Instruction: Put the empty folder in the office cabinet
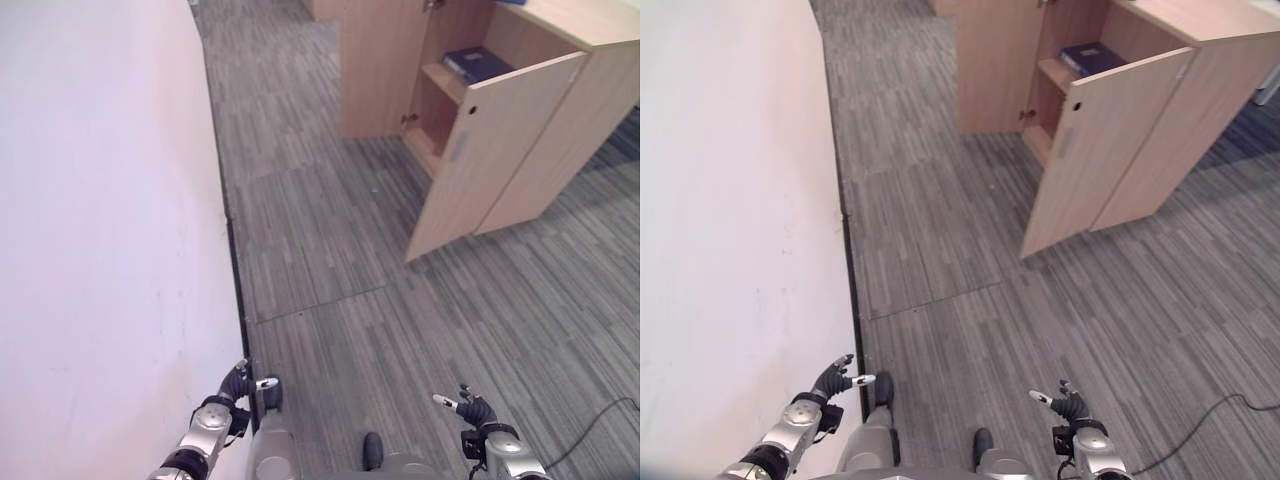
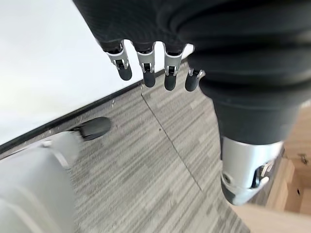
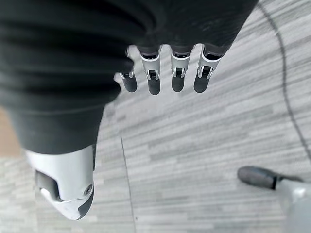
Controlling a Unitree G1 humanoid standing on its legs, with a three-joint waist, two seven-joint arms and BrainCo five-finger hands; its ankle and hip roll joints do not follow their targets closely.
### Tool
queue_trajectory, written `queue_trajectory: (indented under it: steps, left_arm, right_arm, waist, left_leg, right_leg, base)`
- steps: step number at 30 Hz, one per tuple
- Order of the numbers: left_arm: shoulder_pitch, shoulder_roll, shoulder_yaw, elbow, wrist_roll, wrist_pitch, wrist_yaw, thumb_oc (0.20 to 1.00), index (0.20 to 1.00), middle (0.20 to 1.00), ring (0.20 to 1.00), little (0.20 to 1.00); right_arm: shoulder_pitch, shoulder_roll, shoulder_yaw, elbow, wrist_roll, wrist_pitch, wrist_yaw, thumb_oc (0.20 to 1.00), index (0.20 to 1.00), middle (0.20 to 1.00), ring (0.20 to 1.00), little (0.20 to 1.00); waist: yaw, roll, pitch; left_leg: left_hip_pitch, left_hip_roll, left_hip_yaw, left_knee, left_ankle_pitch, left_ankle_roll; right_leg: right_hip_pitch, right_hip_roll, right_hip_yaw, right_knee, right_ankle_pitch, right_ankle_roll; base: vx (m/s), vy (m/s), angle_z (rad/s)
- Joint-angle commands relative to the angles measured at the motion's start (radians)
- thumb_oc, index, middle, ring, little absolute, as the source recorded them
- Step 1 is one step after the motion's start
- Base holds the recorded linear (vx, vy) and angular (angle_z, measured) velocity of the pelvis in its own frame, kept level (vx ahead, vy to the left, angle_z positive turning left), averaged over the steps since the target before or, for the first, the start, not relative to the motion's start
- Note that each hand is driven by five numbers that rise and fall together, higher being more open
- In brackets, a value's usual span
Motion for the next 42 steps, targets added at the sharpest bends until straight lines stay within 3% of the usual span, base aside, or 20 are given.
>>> queue_trajectory:
  steps: [1,4,6,9,10,12,15,17,19,21,22,23,26,27,33,36,37,38,40,42]
  left_arm:
    - [0.012,0.062,0.01,-0.052,-0.026,-0.038,0.018,1.0,1.0,1.0,1.0,1.0]
    - [0.043,0.071,0.03,-0.032,-0.015,-0.04,0.013,1.0,1.0,1.0,1.0,1.0]
    - [0.044,0.074,0.032,-0.03,-0.012,-0.041,0.012,1.0,1.0,1.0,1.0,1.0]
    - [0.041,0.086,0.026,-0.032,0.0,-0.04,0.008,1.0,1.0,1.0,1.0,1.0]
    - [0.041,0.087,0.026,-0.032,0.0,-0.04,0.008,1.0,1.0,1.0,1.0,1.0]
    - [0.028,0.097,0.02,-0.052,-0.014,-0.039,0.008,1.0,1.0,1.0,1.0,1.0]
    - [0.012,0.11,0.011,-0.076,-0.015,-0.04,0.012,1.0,1.0,1.0,1.0,1.0]
    - [0.01,0.115,0.011,-0.073,-0.003,-0.035,0.015,1.0,1.0,1.0,1.0,1.0]
    - [0.007,0.113,0.015,-0.064,0.0,-0.04,0.015,1.0,1.0,1.0,1.0,1.0]
    - [0.006,0.111,0.021,-0.054,0.0,-0.041,0.016,1.0,1.0,1.0,1.0,1.0]
    - [0.004,0.109,0.023,-0.047,-0.003,-0.042,0.017,1.0,1.0,1.0,1.0,1.0]
    - [0.004,0.109,0.023,-0.046,-0.003,-0.042,0.017,1.0,1.0,1.0,1.0,1.0]
    - [-0.004,0.098,0.031,-0.017,0.004,-0.043,0.021,1.0,1.0,1.0,1.0,1.0]
    - [-0.007,0.095,0.032,-0.008,0.013,-0.044,0.023,1.0,1.0,1.0,1.0,1.0]
    - [0.002,0.065,0.023,-0.003,0.018,-0.055,0.016,1.0,1.0,1.0,1.0,1.0]
    - [0.014,0.04,0.009,-0.007,0.01,-0.055,0.011,1.0,1.0,1.0,1.0,1.0]
    - [0.011,0.037,0.004,-0.018,0.0,-0.054,0.007,1.0,1.0,1.0,1.0,1.0]
    - [-0.005,0.036,-0.005,-0.031,-0.019,-0.05,0.005,1.0,1.0,1.0,1.0,1.0]
    - [-0.007,0.034,-0.008,-0.046,-0.024,-0.051,0.011,1.0,1.0,1.0,1.0,1.0]
    - [-0.012,0.027,-0.008,-0.044,-0.031,-0.049,0.014,1.0,1.0,1.0,1.0,1.0]
  right_arm:
    - [0.018,-0.029,0.028,-0.058,0.024,-0.032,-0.01,1.0,1.0,1.0,1.0,1.0]
    - [0.031,0.0,0.035,-0.048,0.007,-0.028,0.009,1.0,1.0,1.0,1.0,1.0]
    - [0.029,0.008,0.035,-0.04,0.009,-0.025,0.012,1.0,1.0,1.0,1.0,1.0]
    - [0.029,0.041,0.021,-0.005,0.023,-0.021,0.021,1.0,1.0,1.0,1.0,1.0]
    - [0.029,0.042,0.021,-0.005,0.023,-0.021,0.021,1.0,1.0,1.0,1.0,1.0]
    - [0.005,0.056,0.013,0.016,0.047,-0.019,0.025,1.0,1.0,1.0,1.0,1.0]
    - [-0.021,0.061,0.024,0.006,0.024,-0.016,0.017,1.0,1.0,1.0,1.0,1.0]
    - [-0.027,0.068,0.027,0.013,0.01,-0.015,0.01,1.0,1.0,1.0,1.0,1.0]
    - [-0.018,0.071,0.023,0.012,0.011,-0.018,0.005,1.0,1.0,1.0,1.0,1.0]
    - [-0.012,0.067,0.015,0.018,0.016,-0.02,0.0,1.0,1.0,1.0,1.0,1.0]
    - [-0.01,0.065,0.013,0.026,0.018,-0.02,-0.003,1.0,1.0,1.0,1.0,1.0]
    - [-0.009,0.065,0.013,0.026,0.019,-0.02,-0.003,1.0,1.0,1.0,1.0,1.0]
    - [-0.012,0.071,-0.016,0.078,0.029,-0.013,-0.018,1.0,1.0,1.0,1.0,1.0]
    - [-0.013,0.07,-0.023,0.081,0.029,-0.014,-0.021,1.0,1.0,1.0,1.0,1.0]
    - [0.032,0.037,-0.083,0.123,0.068,-0.023,-0.026,1.0,1.0,1.0,1.0,1.0]
    - [0.047,0.003,-0.105,0.142,0.089,-0.028,-0.027,1.0,1.0,1.0,1.0,1.0]
    - [0.049,-0.01,-0.111,0.151,0.097,-0.028,-0.026,1.0,1.0,1.0,1.0,1.0]
    - [0.046,-0.026,-0.122,0.147,0.11,-0.029,-0.035,1.0,1.0,1.0,1.0,1.0]
    - [0.043,-0.039,-0.124,0.136,0.119,-0.03,-0.039,1.0,1.0,1.0,1.0,1.0]
    - [0.043,-0.046,-0.121,0.124,0.12,-0.023,-0.034,1.0,1.0,1.0,1.0,1.0]
  waist:
    - [0.018,-0.043,-0.055]
    - [0.042,-0.053,-0.106]
    - [0.047,-0.063,-0.116]
    - [0.048,-0.092,-0.136]
    - [0.049,-0.093,-0.137]
    - [0.037,-0.095,-0.118]
    - [0.02,-0.044,-0.08]
    - [0.011,-0.017,-0.067]
    - [-0.013,-0.012,-0.056]
    - [-0.027,-0.01,-0.056]
    - [-0.037,-0.021,-0.052]
    - [-0.04,-0.018,-0.048]
    - [-0.07,-0.027,-0.048]
    - [-0.079,-0.022,-0.049]
    - [-0.126,-0.009,-0.093]
    - [-0.156,0.036,-0.115]
    - [-0.167,0.052,-0.122]
    - [-0.176,0.048,-0.109]
    - [-0.17,0.032,-0.087]
    - [-0.17,0.014,-0.081]
  left_leg:
    - [-0.038,0.014,0.038,0.054,0.081,0.049]
    - [-0.007,0.009,0.039,0.083,0.13,0.043]
    - [-0.006,-0.001,0.043,0.096,0.127,0.052]
    - [0.022,-0.064,0.07,0.12,0.07,0.099]
    - [0.021,-0.065,0.072,0.121,0.069,0.1]
    - [0.063,-0.106,0.092,0.126,0.014,0.143]
    - [0.117,-0.092,0.114,0.115,-0.025,0.177]
    - [0.164,-0.091,0.128,0.079,-0.036,0.188]
    - [0.229,-0.121,0.131,0.048,-0.059,0.187]
    - [0.269,-0.131,0.149,0.035,-0.087,0.177]
    - [0.298,-0.144,0.152,0.028,-0.104,0.17]
    - [0.303,-0.142,0.149,0.029,-0.109,0.169]
    - [0.391,-0.147,0.184,0.015,-0.172,0.132]
    - [0.405,-0.144,0.192,0.015,-0.183,0.126]
    - [0.493,-0.168,0.18,0.015,-0.26,0.109]
    - [0.516,-0.119,0.188,0.059,-0.248,0.076]
    - [0.48,-0.074,0.201,0.168,-0.186,0.03]
    - [0.391,-0.018,0.199,0.408,-0.084,-0.021]
    - [0.347,-0.005,0.202,0.563,-0.036,-0.03]
    - [0.319,0.01,0.219,0.585,-0.003,-0.016]
  right_leg:
    - [0.132,-0.037,0.081,0.087,-0.199,0.118]
    - [0.16,-0.081,0.132,0.105,-0.224,0.152]
    - [0.153,-0.099,0.139,0.114,-0.209,0.167]
    - [0.086,-0.139,0.166,0.228,-0.075,0.222]
    - [0.085,-0.141,0.167,0.229,-0.075,0.223]
    - [-0.015,-0.137,0.178,0.422,0.091,0.27]
    - [-0.147,-0.125,0.103,0.616,0.196,0.29]
    - [-0.228,-0.131,0.043,0.682,0.169,0.291]
    - [-0.285,-0.117,0.003,0.617,0.089,0.268]
    - [-0.316,-0.111,-0.052,0.449,0.025,0.247]
    - [-0.323,-0.122,-0.088,0.349,0.028,0.239]
    - [-0.311,-0.121,-0.093,0.341,0.027,0.24]
    - [-0.373,-0.179,-0.246,0.052,0.137,0.267]
    - [-0.39,-0.188,-0.261,0.032,0.152,0.274]
    - [-0.374,-0.202,-0.222,0.006,0.223,0.268]
    - [-0.333,-0.162,-0.233,0.008,0.206,0.238]
    - [-0.304,-0.137,-0.247,0.001,0.175,0.214]
    - [-0.25,-0.115,-0.265,-0.006,0.132,0.166]
    - [-0.198,-0.099,-0.25,-0.01,0.094,0.132]
    - [-0.165,-0.105,-0.228,-0.012,0.074,0.125]
  base:
    - [0.5,0.305,-1.08]
    - [0.48,0.401,-1.12]
    - [0.26,0.272,-0.55]
    - [0.23,0.277,-0.05]
    - [0.18,0.246,0.06]
    - [0.16,0.29,0.1]
    - [0.09,0.255,0.04]
    - [0.18,0.237,0.09]
    - [0.32,0.2,-0.63]
    - [0.36,0.063,-0.55]
    - [0.28,-0.005,-0.23]
    - [0.29,-0.046,-0.11]
    - [0.38,-0.073,0.12]
    - [0.41,-0.1,0.23]
    - [0.35,-0.088,-0.01]
    - [0.38,-0.184,0.0]
    - [0.38,-0.389,0.03]
    - [0.35,-0.373,0.15]
    - [0.29,-0.228,-0.06]
    - [0.22,-0.063,-0.63]
